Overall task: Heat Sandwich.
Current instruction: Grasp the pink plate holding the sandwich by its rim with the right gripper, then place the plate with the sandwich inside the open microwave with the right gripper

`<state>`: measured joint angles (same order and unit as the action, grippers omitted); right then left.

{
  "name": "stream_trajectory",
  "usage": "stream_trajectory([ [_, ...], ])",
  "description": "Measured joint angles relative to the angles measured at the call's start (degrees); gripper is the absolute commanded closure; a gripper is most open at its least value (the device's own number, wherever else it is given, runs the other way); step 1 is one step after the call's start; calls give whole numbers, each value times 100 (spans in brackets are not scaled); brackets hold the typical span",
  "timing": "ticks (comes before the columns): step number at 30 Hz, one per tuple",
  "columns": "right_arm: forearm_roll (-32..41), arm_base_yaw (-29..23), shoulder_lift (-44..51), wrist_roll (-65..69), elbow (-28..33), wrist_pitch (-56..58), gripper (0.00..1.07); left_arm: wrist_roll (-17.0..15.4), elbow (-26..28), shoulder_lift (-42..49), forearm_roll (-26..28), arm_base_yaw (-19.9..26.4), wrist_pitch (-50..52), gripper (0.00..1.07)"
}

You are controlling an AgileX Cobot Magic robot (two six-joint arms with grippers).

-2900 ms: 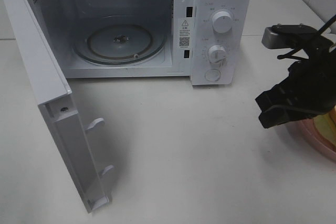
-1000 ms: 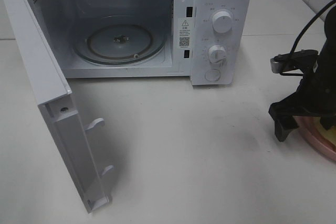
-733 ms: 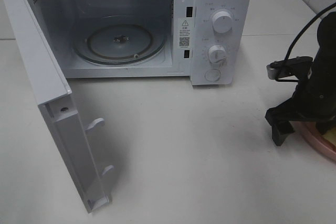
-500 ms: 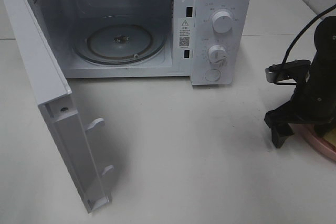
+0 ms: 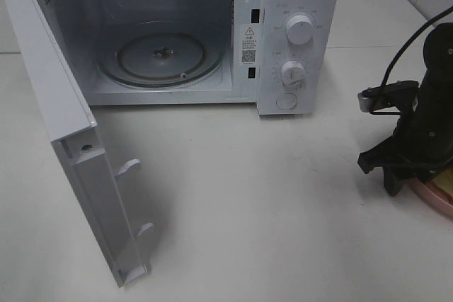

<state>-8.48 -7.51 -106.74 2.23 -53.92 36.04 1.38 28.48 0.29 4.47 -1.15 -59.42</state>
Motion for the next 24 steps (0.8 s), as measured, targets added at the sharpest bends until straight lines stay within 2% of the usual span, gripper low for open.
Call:
stream_trajectory([
  [2,-132,0,0,92,0,0,95,0,0,0,0,0,0,6],
  [3,-195,0,0,132,0,0,107,0,0,0,0,0,0,6],
  [11,-516,0,6,470,0,6,107,0,0,0,0,0,0,6],
  [24,-556,0,6,550,0,11,107,0,0,0,0,0,0,6],
])
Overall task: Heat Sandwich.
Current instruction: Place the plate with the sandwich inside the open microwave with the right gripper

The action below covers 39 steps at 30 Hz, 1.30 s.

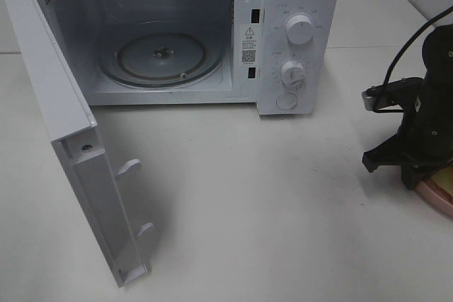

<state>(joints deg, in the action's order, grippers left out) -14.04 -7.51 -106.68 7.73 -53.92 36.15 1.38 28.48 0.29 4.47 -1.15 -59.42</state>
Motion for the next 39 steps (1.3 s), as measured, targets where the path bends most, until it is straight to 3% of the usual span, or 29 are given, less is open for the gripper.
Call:
stream_trajectory([
  [21,-286,-6,97,29,0,430,106,0,0,0,0,0,0,6],
  [35,-985,-521,458,682,0,997,106,0,0,0,0,0,0,6],
  [39,-1037,-900,470,745,0,1301,106,0,0,0,0,0,0,6],
])
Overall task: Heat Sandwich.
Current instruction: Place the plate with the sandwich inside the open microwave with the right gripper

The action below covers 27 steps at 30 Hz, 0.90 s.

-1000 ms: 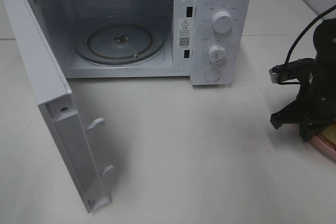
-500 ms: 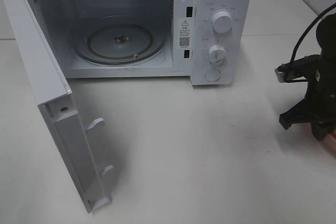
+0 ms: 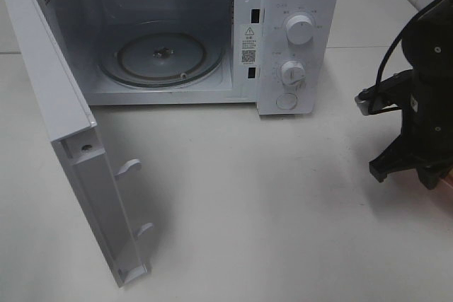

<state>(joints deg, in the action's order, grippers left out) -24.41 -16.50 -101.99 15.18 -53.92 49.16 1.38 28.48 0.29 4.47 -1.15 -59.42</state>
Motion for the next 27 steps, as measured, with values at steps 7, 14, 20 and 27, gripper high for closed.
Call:
stream_trajectory([
  [7,-6,-476,0,0,0,172,105,0,0,0,0,0,0,6],
  [14,-23,-1049,223,6,206,195,104,0,0,0,0,0,0,6],
  [20,-40,-1444,579,6,350,223,104,0,0,0,0,0,0,6],
  [27,-11,-1982,1049,17,676,361,104,0,0,0,0,0,0,6],
])
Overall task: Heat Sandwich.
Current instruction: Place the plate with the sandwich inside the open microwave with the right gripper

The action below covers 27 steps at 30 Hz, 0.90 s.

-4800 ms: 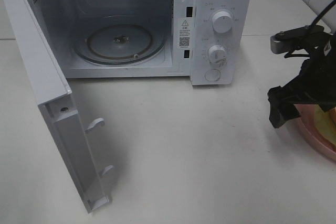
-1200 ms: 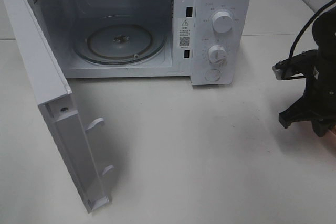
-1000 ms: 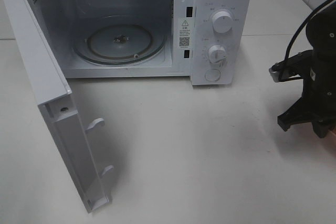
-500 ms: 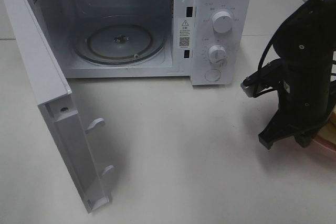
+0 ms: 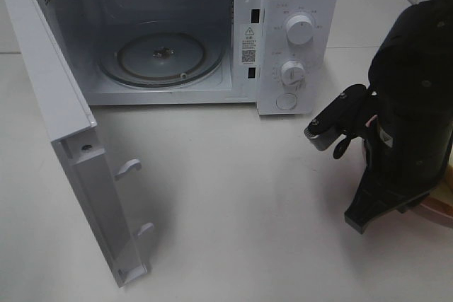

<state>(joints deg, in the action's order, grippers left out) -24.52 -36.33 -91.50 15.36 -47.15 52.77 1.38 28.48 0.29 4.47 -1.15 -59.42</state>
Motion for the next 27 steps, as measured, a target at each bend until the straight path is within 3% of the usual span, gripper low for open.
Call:
stream_trajectory([
  [27,-109,-1501,1192,0,344,859,103,0,0,0,0,0,0,6],
])
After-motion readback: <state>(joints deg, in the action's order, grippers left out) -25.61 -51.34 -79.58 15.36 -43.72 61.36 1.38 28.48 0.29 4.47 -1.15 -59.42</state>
